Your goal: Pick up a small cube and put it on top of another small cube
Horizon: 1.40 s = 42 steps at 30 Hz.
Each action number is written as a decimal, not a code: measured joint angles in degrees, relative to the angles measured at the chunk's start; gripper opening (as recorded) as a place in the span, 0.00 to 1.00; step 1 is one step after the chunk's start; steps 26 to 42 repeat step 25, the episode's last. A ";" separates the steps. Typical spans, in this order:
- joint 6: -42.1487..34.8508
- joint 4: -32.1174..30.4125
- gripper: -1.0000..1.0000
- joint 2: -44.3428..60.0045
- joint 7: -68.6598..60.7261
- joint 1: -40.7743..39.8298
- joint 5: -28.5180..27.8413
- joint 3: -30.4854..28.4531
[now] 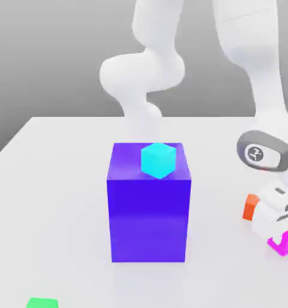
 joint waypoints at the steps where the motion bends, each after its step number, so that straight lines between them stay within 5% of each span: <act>1: -1.46 -0.36 0.00 -1.89 -1.23 -0.73 1.49 0.76; 21: -11.73 15.99 0.00 3.48 -39.67 -39.85 14.32 -16.95; 22: -9.99 17.23 1.00 6.39 -41.03 -41.43 14.87 -17.34; 42: -10.00 17.23 1.00 6.39 -41.03 -41.43 14.87 -17.34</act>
